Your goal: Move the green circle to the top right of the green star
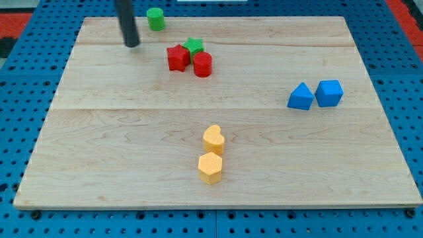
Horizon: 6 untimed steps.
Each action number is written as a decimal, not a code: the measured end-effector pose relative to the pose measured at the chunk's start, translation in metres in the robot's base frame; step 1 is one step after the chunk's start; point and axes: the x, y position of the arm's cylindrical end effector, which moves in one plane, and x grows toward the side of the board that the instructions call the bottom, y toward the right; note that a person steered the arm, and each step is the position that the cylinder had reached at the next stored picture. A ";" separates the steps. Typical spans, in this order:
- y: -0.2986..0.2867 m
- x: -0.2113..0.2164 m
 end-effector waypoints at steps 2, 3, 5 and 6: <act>-0.044 -0.072; -0.020 -0.072; 0.141 -0.055; 0.169 0.023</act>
